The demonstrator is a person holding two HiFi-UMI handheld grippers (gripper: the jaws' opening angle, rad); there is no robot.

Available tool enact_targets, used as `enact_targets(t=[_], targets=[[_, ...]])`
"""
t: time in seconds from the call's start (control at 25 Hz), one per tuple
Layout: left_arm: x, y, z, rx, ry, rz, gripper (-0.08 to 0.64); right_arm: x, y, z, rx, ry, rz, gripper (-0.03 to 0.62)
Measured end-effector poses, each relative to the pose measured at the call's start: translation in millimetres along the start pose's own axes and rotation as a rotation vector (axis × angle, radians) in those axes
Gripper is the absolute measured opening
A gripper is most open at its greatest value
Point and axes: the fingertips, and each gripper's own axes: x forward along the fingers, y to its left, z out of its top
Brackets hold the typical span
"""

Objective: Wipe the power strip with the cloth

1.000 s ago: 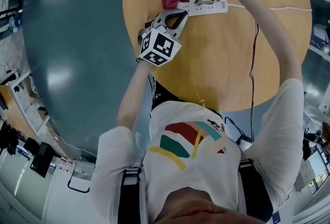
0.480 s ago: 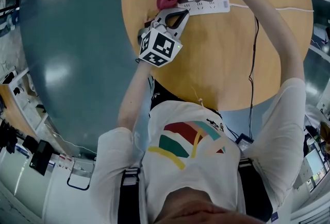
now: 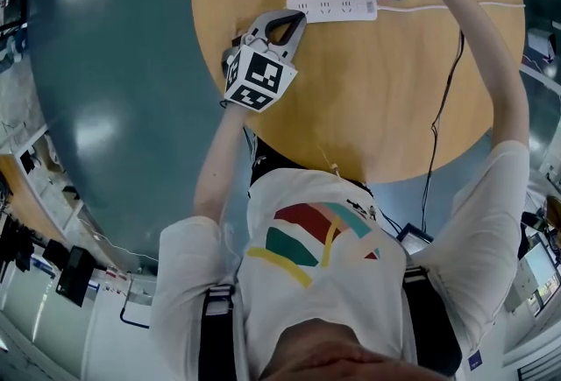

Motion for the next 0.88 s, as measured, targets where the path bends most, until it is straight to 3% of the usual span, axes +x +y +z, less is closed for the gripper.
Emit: enact_targets(t=[0.36,0.6,0.72,0.88], targets=[[0,0,-1,0.021,0.030,0.015,0.043,-3,13,-68,0.132,-0.011,-0.049,0.038],[-5,0,6,0.023,0.047,0.025,0.041,-14,19,-75,0.154,-0.043,-0.096,0.040],[-1,3,6,-0.049,0.040,0.028,0.042,-28,11,-73,0.188,-0.119,-0.195,0.038],[-15,22,38,-0.129,-0.077,0.100,0.043,-66,-2,-50,0.322,-0.421,-0.458,0.040]])
